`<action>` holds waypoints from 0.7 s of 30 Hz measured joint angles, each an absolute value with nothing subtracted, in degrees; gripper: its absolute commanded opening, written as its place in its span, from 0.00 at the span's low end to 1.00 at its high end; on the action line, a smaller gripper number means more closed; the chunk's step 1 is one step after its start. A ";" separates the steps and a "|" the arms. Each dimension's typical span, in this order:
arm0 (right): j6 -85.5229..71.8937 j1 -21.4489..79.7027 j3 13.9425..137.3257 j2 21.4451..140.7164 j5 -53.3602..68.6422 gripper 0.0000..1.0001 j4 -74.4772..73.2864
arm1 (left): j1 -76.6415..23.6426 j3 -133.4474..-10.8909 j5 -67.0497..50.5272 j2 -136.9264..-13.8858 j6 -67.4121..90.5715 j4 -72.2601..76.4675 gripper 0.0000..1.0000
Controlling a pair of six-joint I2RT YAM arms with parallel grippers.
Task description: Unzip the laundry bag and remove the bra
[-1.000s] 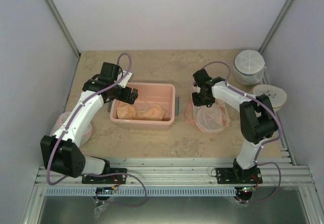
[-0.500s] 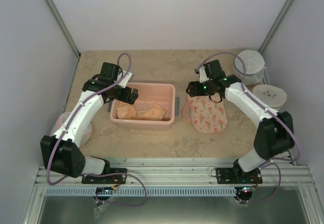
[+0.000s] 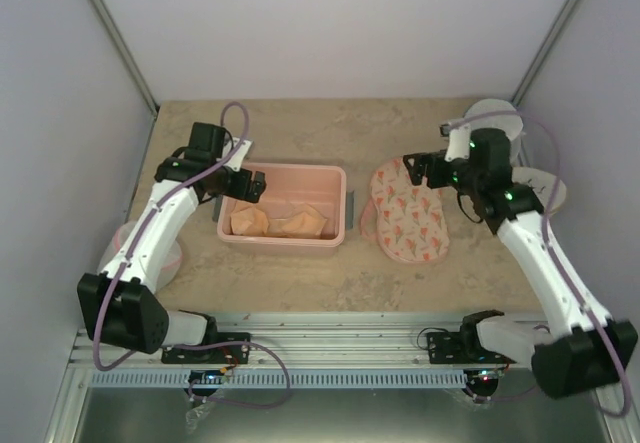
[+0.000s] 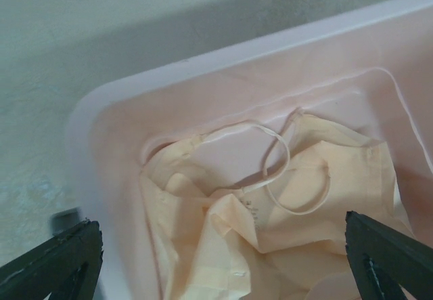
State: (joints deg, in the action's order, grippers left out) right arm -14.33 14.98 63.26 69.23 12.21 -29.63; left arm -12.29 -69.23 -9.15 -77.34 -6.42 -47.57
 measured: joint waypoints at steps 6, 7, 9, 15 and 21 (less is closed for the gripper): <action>-12.10 12.88 52.25 53.84 13.39 0.98 -15.38 | -7.66 -68.90 -9.06 -71.42 -4.64 -46.94 0.99; -11.60 12.88 50.57 52.49 13.63 0.98 -13.54 | -7.03 -68.75 -8.84 -69.69 -4.40 -46.72 0.99; -10.55 12.88 47.83 50.85 14.13 0.98 -10.68 | -6.04 -67.53 -7.73 -65.91 -4.12 -45.43 0.99; -8.29 12.88 40.77 46.24 15.05 0.98 -5.15 | -5.23 -51.57 0.21 -45.60 -4.12 -34.76 0.99; -8.14 12.88 31.18 39.46 16.27 0.98 1.96 | -5.23 -30.02 6.72 -21.65 -1.63 -17.04 0.99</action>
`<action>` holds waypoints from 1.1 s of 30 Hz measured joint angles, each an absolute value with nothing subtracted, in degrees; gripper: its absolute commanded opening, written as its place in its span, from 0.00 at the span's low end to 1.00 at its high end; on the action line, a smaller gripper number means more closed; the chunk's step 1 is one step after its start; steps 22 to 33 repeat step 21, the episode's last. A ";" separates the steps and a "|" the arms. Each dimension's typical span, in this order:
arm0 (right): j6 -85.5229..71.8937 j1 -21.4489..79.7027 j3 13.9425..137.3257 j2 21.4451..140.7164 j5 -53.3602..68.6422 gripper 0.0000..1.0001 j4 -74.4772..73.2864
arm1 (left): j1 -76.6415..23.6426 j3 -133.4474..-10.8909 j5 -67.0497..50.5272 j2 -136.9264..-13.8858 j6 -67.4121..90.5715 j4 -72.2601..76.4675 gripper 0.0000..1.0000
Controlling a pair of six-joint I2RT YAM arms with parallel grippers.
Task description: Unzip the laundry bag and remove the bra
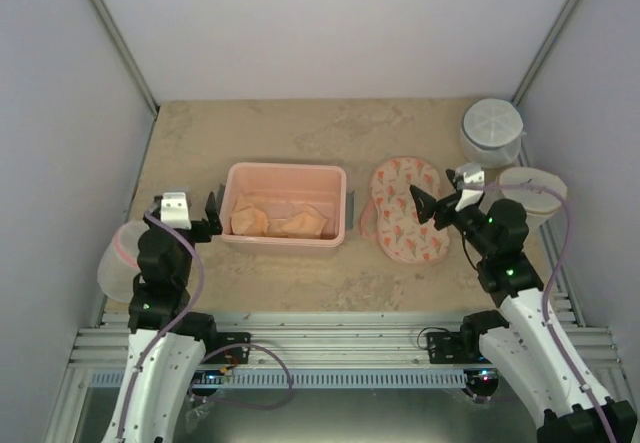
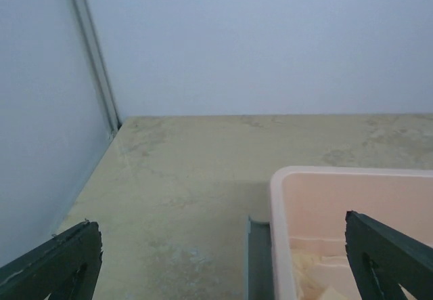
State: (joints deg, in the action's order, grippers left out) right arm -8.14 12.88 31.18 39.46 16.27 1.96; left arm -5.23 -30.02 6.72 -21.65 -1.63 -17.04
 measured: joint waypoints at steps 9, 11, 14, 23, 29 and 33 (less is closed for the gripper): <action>-11.42 12.88 19.09 32.49 13.65 0.98 10.48 | -3.07 -10.94 15.75 -23.16 7.60 4.08 0.99; -12.97 12.88 17.78 32.01 11.64 0.98 11.07 | -1.65 -9.74 16.45 -24.25 9.52 7.33 0.99; -14.90 12.88 15.97 31.40 8.21 0.98 11.64 | -1.06 -9.21 16.62 -24.47 12.78 10.41 0.99; -16.75 12.88 13.30 28.49 2.90 0.98 11.64 | -1.06 -7.14 13.67 -23.05 17.26 12.27 0.99; -16.75 12.88 13.30 28.49 2.90 0.98 11.64 | -1.06 -7.14 13.67 -23.05 17.26 12.27 0.99; -16.75 12.88 13.30 28.49 2.90 0.98 11.64 | -1.06 -7.14 13.67 -23.05 17.26 12.27 0.99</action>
